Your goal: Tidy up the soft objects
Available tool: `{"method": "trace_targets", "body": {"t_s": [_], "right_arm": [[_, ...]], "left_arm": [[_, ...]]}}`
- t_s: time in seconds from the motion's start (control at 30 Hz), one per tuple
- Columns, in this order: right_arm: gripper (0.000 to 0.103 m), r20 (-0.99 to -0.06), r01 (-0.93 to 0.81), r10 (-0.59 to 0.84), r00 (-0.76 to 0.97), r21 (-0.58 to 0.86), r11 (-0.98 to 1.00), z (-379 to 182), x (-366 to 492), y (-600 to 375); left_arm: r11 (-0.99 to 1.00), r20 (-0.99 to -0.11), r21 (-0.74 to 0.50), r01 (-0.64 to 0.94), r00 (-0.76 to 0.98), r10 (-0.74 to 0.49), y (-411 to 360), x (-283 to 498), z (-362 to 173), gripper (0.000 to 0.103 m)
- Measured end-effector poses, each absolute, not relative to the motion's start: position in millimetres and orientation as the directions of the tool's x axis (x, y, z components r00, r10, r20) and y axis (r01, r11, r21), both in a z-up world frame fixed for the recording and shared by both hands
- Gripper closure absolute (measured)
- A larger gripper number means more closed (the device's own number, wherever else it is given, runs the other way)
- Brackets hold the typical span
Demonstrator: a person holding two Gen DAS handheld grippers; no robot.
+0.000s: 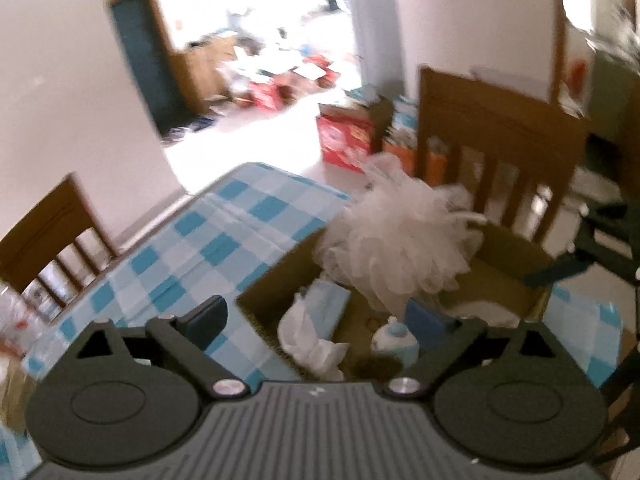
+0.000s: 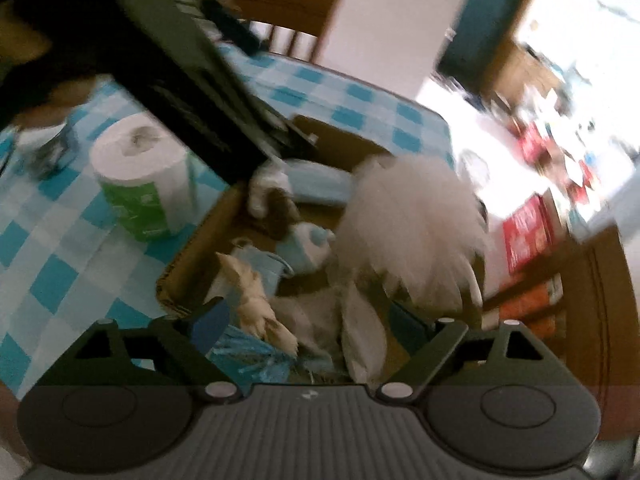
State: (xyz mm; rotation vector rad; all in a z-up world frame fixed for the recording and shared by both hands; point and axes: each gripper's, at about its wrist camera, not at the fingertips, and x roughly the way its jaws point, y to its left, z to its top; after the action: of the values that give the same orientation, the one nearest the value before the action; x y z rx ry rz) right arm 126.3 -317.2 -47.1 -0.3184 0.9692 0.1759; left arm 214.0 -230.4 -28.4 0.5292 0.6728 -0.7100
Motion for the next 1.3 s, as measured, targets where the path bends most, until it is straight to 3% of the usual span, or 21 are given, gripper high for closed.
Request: {"method": "trace_targets", "body": {"t_s": [0.2, 0.3, 0.43, 0.63, 1.3], "right_arm": [[0.003, -0.835, -0.026, -0.099, 0.541, -0.134, 0.991, -42, 119, -328], [0.001, -0.843, 0.136, -0.159, 0.514, -0.103, 0.985, -41, 113, -329], [0.001, -0.855, 0.295, -0.204, 0.477, -0.063, 0.953, -34, 96, -321], [0.0, -0.842, 0.323, -0.205, 0.499, -0.038, 0.946, -14, 66, -287], [0.0, -0.831, 0.342, -0.215, 0.513, -0.032, 0.939, 3, 49, -255]], "left_arm": [[0.771, -0.634, 0.191, 0.608, 0.676, -0.376, -198, 179, -8, 0.001], [0.83, -0.671, 0.204, 0.52, 0.691, -0.268, -185, 162, -7, 0.001], [0.879, -0.74, 0.133, 0.457, 0.636, -0.219, -162, 146, -9, 0.001], [0.896, -0.781, 0.087, 0.435, 0.588, -0.209, -132, 121, -11, 0.001], [0.894, -0.782, 0.088, 0.44, 0.587, -0.212, -107, 98, 2, 0.001]]}}
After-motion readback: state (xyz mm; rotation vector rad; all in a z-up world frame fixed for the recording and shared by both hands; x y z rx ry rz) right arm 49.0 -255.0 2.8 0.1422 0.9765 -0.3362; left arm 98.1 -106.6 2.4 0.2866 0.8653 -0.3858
